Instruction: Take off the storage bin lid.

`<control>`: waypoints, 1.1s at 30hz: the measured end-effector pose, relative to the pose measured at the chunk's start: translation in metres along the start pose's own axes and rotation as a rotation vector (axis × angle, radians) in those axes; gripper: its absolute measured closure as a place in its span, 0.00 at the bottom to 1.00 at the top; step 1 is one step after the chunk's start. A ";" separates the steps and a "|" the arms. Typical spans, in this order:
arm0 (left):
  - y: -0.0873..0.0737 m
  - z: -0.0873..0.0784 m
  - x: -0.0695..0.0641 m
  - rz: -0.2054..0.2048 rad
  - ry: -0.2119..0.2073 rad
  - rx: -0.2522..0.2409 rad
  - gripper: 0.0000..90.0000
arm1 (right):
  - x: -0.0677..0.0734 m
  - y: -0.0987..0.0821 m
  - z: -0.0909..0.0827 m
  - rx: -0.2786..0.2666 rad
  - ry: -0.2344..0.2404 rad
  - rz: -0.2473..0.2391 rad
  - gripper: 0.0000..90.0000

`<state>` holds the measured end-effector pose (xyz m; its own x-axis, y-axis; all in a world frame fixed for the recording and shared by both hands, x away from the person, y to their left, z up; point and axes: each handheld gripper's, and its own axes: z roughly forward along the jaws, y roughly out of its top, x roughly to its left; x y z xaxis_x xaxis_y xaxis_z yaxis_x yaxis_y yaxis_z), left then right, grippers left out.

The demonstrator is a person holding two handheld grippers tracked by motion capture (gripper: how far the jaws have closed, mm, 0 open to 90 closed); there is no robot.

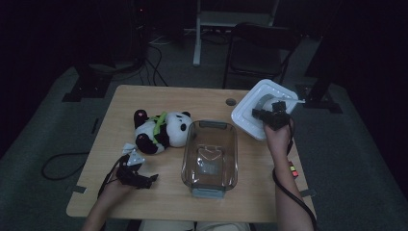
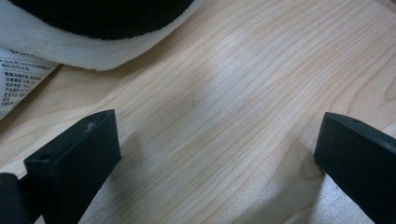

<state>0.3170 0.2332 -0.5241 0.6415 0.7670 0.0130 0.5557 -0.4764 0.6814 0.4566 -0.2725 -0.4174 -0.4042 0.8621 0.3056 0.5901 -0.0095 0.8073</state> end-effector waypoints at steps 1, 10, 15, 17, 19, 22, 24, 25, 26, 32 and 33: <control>0.000 0.000 0.000 0.000 0.000 0.000 0.01 | -0.003 -0.003 0.004 0.005 -0.003 0.016 0.83; 0.000 0.000 0.000 -0.003 0.000 -0.001 0.01 | -0.011 -0.029 0.036 0.043 -0.039 0.083 0.83; 0.000 0.000 0.000 -0.003 0.000 -0.001 0.01 | -0.015 -0.038 0.047 0.047 -0.035 0.110 0.83; 0.000 0.000 0.000 -0.003 0.000 -0.001 0.01 | -0.016 -0.041 0.051 0.055 -0.032 0.115 0.83; 0.000 0.000 0.000 -0.003 0.000 -0.001 0.01 | -0.017 -0.043 0.054 0.062 -0.035 0.120 0.83; 0.000 0.000 0.000 -0.003 0.000 -0.001 0.01 | -0.020 -0.048 0.059 0.068 -0.037 0.138 0.83; 0.000 0.000 0.000 -0.003 0.000 -0.001 0.01 | -0.023 -0.050 0.062 0.068 -0.040 0.145 0.83; 0.000 0.000 0.000 -0.003 0.000 -0.001 0.01 | -0.024 -0.052 0.063 0.069 -0.040 0.152 0.83; 0.000 0.000 0.000 -0.003 0.000 -0.001 0.01 | -0.025 -0.053 0.064 0.074 -0.040 0.161 0.83; 0.000 0.000 0.000 -0.003 0.000 -0.001 0.01 | -0.033 -0.062 0.072 0.091 -0.053 0.188 0.81; 0.000 0.000 0.000 -0.003 0.000 -0.001 0.01 | -0.035 -0.063 0.072 0.090 -0.053 0.192 0.81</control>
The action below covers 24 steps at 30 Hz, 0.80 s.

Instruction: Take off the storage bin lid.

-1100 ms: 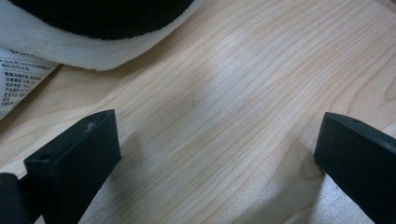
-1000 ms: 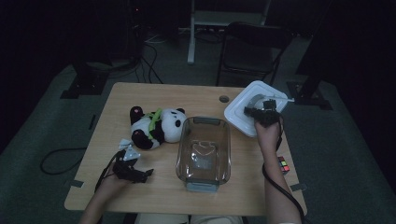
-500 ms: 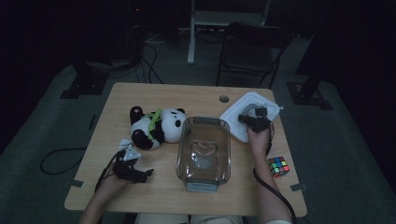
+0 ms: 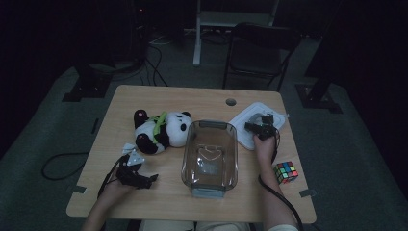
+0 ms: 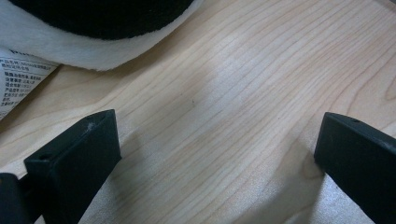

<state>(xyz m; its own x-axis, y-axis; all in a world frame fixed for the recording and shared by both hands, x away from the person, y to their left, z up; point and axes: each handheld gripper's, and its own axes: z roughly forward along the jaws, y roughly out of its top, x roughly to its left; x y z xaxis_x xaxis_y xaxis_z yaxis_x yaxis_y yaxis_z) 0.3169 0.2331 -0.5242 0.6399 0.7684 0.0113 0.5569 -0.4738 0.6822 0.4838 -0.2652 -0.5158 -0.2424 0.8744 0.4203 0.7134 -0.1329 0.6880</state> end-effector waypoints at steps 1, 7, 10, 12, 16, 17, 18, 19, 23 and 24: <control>0.000 0.000 0.000 0.000 0.000 0.000 0.01 | -0.001 -0.001 0.000 0.001 -0.002 0.007 0.81; 0.000 0.000 0.000 0.000 0.000 0.000 0.01 | 0.000 -0.001 -0.003 0.007 -0.009 -0.004 0.70; 0.000 0.000 0.000 0.000 0.000 0.000 0.01 | 0.004 0.002 -0.010 0.002 -0.037 -0.015 0.61; 0.000 0.000 0.000 0.000 0.000 0.000 0.01 | 0.007 0.003 -0.015 -0.001 -0.061 -0.031 0.57; 0.000 0.000 0.000 -0.001 0.000 -0.001 0.01 | 0.011 0.003 -0.022 -0.001 -0.092 -0.050 0.49; 0.000 0.000 0.000 -0.001 0.000 -0.001 0.01 | 0.012 0.002 -0.024 0.002 -0.088 -0.056 0.45; 0.000 0.000 0.000 0.000 0.000 0.000 0.01 | 0.013 0.002 -0.025 0.014 -0.093 -0.059 0.42; 0.000 0.000 0.000 0.000 0.000 0.000 0.01 | 0.015 0.002 -0.026 0.027 -0.091 -0.063 0.41; 0.000 0.000 0.000 0.000 0.000 0.000 0.01 | 0.022 0.001 -0.028 0.037 -0.078 -0.077 0.33; 0.000 0.000 0.000 0.000 0.000 0.000 0.01 | 0.024 0.000 -0.029 0.028 -0.079 -0.085 0.33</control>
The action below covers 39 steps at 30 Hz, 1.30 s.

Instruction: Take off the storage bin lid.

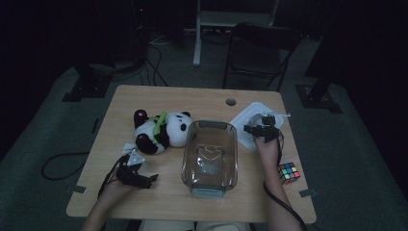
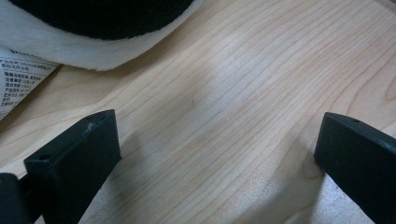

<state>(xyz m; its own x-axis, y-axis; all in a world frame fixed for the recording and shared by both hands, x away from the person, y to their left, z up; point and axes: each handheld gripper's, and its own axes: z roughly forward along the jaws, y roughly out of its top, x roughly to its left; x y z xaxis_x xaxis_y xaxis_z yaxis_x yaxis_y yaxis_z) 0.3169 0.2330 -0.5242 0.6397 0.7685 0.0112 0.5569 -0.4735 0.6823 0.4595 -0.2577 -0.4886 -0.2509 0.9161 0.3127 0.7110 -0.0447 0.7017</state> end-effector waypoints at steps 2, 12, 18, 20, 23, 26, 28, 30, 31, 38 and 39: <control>0.000 0.000 0.000 0.000 0.000 0.000 0.01 | 0.005 -0.001 -0.002 -0.009 0.015 -0.010 0.30; 0.000 0.000 0.000 0.002 0.000 0.000 0.01 | 0.038 -0.001 -0.020 -0.040 0.051 -0.138 0.16; 0.000 0.000 0.000 0.003 0.000 0.001 0.01 | 0.050 -0.008 -0.033 -0.058 -0.002 -0.205 0.16; 0.000 0.000 0.000 0.003 0.000 0.001 0.01 | 0.051 -0.012 -0.037 -0.069 0.000 -0.204 0.16; 0.000 0.000 0.000 0.003 -0.001 0.002 0.01 | 0.051 -0.020 -0.042 -0.066 -0.003 -0.216 0.16; 0.000 0.000 0.000 0.000 0.000 -0.002 0.01 | 0.052 -0.029 -0.047 -0.062 0.014 -0.235 0.16; 0.000 0.000 0.000 0.001 0.000 -0.001 0.01 | 0.054 -0.036 -0.050 -0.057 0.015 -0.250 0.16; 0.000 0.000 0.000 0.001 0.000 -0.001 0.01 | 0.055 -0.042 -0.053 -0.054 0.030 -0.257 0.16; 0.000 0.000 0.000 0.001 0.000 -0.001 0.01 | 0.055 -0.046 -0.054 -0.053 0.029 -0.260 0.16; 0.000 0.000 0.000 0.002 0.000 -0.001 0.01 | 0.056 -0.067 -0.064 -0.041 0.054 -0.291 0.16; 0.000 0.000 0.000 0.002 0.000 -0.001 0.01 | 0.057 -0.070 -0.066 -0.039 0.049 -0.300 0.16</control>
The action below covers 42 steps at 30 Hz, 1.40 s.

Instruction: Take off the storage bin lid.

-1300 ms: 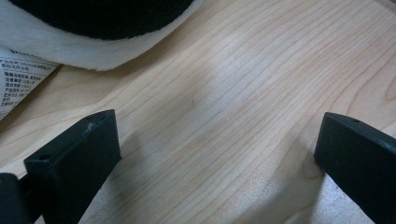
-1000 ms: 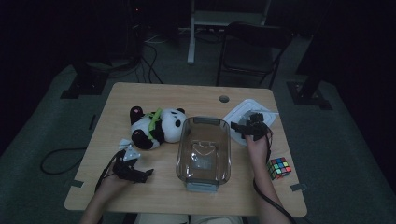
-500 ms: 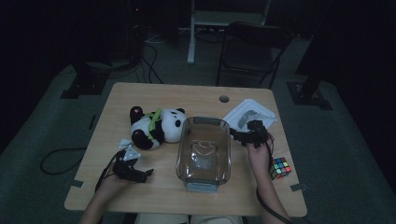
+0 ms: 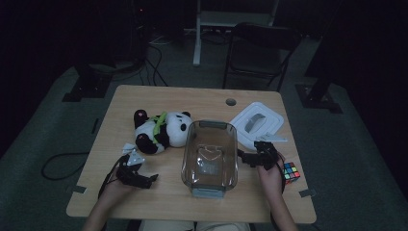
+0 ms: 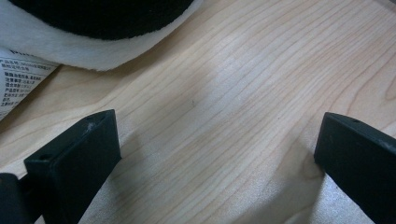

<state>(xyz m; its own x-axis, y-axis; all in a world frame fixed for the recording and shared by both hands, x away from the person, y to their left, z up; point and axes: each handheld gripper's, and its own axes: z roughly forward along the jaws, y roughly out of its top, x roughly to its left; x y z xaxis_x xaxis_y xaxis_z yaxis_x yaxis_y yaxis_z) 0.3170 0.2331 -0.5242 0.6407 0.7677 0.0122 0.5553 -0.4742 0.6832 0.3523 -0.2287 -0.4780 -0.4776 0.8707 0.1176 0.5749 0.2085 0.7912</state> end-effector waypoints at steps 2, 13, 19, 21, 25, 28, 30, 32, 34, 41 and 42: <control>0.000 0.000 0.000 0.001 0.000 0.001 0.01 | 0.002 -0.005 -0.002 -0.012 0.017 -0.012 0.16; 0.000 0.000 0.000 -0.001 0.000 0.001 0.01 | 0.011 -0.034 -0.001 0.041 0.063 -0.042 0.16; 0.000 0.000 -0.001 0.005 -0.010 0.000 0.01 | 0.013 -0.049 0.002 0.084 0.064 -0.069 0.16; 0.000 0.000 -0.001 0.005 -0.010 0.000 0.01 | 0.012 -0.052 0.003 0.096 0.064 -0.068 0.16; 0.000 0.000 -0.001 0.005 -0.010 0.000 0.01 | 0.012 -0.057 0.004 0.109 0.049 -0.077 0.16; 0.000 0.000 -0.001 0.005 -0.010 0.000 0.01 | 0.012 -0.059 0.003 0.100 0.043 -0.088 0.15; 0.000 0.000 -0.001 0.004 -0.010 0.000 0.01 | 0.013 -0.060 0.003 0.103 0.028 -0.104 0.16; 0.000 0.000 -0.001 0.004 -0.010 0.000 0.01 | 0.014 -0.061 0.003 0.110 0.014 -0.123 0.15; 0.000 0.000 -0.001 0.005 -0.010 0.000 0.01 | 0.018 -0.061 0.004 0.120 -0.004 -0.149 0.13; 0.000 0.000 -0.001 0.005 -0.010 0.000 0.01 | 0.021 -0.063 0.002 0.119 -0.028 -0.125 0.13; 0.000 0.000 -0.001 0.005 -0.010 0.000 0.01 | 0.021 -0.063 0.002 0.119 -0.028 -0.124 0.13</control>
<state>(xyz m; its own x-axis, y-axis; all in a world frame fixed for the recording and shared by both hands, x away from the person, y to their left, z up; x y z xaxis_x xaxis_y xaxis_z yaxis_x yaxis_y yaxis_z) 0.3159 0.2324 -0.5243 0.6485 0.7611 0.0087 0.5522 -0.4784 0.6828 0.3076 -0.2224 -0.5269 -0.5321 0.8467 0.0052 0.5881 0.3652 0.7216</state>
